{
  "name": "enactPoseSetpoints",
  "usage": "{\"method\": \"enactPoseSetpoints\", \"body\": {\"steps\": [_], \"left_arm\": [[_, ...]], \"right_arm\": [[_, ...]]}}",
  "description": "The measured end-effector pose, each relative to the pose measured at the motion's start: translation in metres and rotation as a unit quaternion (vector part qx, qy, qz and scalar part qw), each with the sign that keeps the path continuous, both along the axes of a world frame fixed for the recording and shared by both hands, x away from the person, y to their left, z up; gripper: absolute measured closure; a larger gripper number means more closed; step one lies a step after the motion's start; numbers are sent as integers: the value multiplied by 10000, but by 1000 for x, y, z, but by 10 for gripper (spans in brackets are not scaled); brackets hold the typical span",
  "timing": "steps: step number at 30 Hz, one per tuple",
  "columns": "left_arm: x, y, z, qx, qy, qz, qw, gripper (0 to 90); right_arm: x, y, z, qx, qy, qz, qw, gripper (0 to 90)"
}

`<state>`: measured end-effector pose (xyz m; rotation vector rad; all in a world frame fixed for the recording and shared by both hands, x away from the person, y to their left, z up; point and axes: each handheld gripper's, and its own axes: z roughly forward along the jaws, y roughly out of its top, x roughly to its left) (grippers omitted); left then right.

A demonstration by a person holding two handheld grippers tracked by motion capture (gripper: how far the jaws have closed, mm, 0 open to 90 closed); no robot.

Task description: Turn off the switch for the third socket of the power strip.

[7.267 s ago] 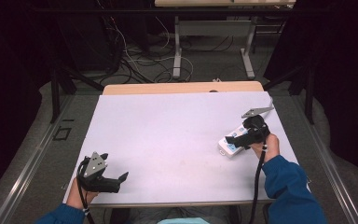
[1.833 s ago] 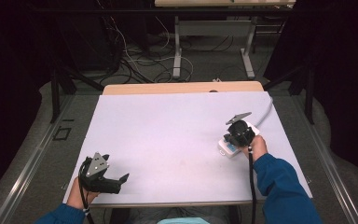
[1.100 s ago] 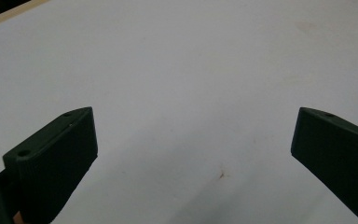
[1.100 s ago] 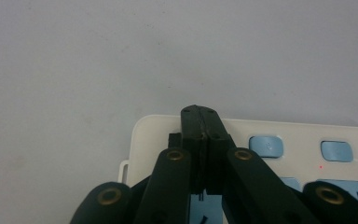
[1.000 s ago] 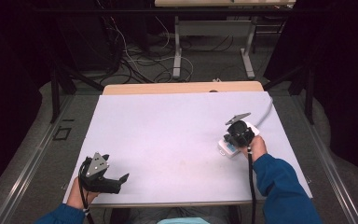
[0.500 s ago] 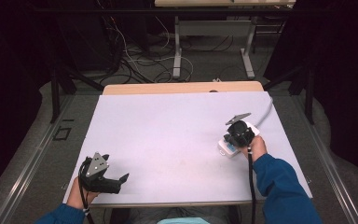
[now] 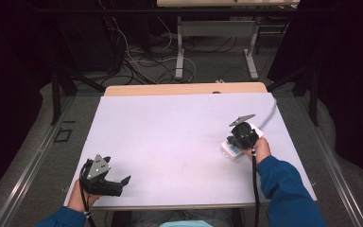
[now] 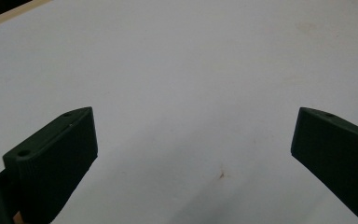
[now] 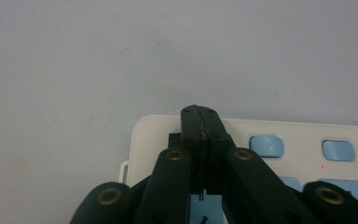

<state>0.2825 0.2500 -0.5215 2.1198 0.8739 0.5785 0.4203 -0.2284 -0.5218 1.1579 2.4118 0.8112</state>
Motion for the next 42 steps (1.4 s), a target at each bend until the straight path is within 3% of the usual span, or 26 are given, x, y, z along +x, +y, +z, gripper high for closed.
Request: {"method": "enactPoseSetpoints", "body": {"steps": [21,42], "left_arm": [[0,0,0,-2,-3,0,10000,2],[0,0,0,3,1,0,10000,2]], "right_arm": [[0,1,-1,30,-47,23,10000,900],[-2,2,0,-106,-105,69,9999,900]]}}
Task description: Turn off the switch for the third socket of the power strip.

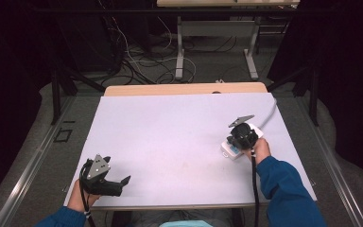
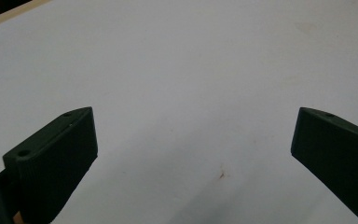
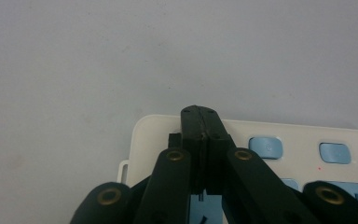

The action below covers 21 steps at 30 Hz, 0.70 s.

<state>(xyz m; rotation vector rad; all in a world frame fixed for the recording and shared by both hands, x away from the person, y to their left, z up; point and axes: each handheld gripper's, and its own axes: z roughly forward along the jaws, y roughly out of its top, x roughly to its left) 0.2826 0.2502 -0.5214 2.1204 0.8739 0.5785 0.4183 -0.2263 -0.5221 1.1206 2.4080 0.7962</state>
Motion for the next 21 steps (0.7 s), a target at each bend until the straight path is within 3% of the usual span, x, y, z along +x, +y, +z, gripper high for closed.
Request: {"method": "enactPoseSetpoints", "body": {"steps": [21], "left_arm": [[0,0,0,-5,5,-6,10000,2]], "right_arm": [[0,-1,0,98,34,-7,9999,900]]}}
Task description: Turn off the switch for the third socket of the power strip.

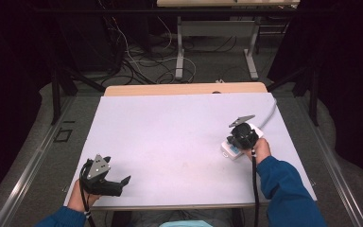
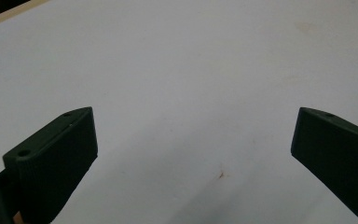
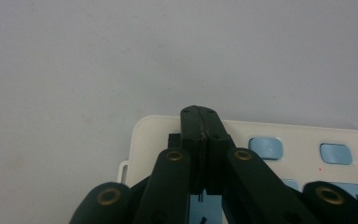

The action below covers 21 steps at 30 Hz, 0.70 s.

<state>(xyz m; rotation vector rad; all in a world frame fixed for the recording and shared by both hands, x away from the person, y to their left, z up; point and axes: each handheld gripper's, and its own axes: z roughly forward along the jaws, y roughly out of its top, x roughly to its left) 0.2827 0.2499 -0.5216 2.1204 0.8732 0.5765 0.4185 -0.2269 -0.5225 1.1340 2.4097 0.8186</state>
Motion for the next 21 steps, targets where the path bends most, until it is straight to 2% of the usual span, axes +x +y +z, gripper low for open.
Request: {"method": "enactPoseSetpoints", "body": {"steps": [17,21], "left_arm": [[0,0,0,-5,-4,5,10000,2],[0,0,0,-16,3,4,10000,2]], "right_arm": [[0,0,0,-23,-5,24,10000,900],[0,0,0,-42,-72,41,10000,900]]}}
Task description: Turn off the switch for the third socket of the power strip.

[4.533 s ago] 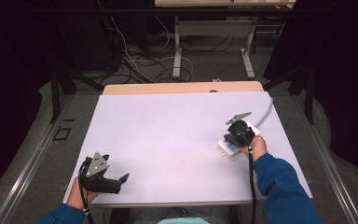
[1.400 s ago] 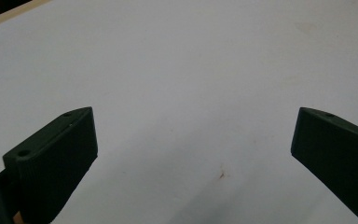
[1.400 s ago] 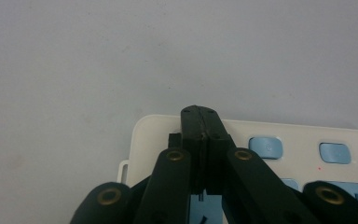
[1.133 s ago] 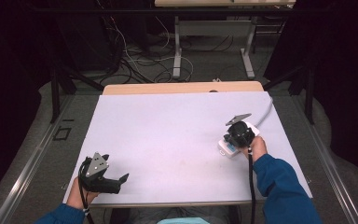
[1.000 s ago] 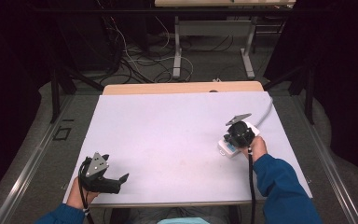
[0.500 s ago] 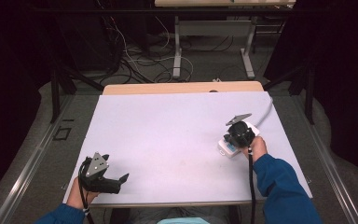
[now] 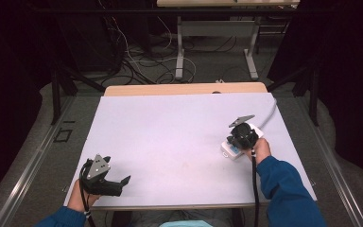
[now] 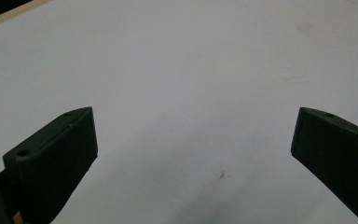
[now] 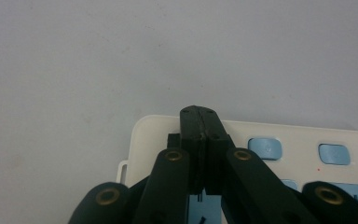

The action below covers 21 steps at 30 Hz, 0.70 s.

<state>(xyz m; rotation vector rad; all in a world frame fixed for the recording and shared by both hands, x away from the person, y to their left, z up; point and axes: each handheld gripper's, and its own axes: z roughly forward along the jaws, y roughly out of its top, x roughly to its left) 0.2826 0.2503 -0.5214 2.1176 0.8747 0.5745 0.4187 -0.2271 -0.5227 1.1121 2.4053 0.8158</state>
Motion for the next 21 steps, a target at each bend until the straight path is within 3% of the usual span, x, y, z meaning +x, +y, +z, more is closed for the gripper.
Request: {"method": "enactPoseSetpoints", "body": {"steps": [21], "left_arm": [[0,0,0,-11,-11,7,10000,2]], "right_arm": [[-1,-2,4,57,-37,-32,10000,882]]}}
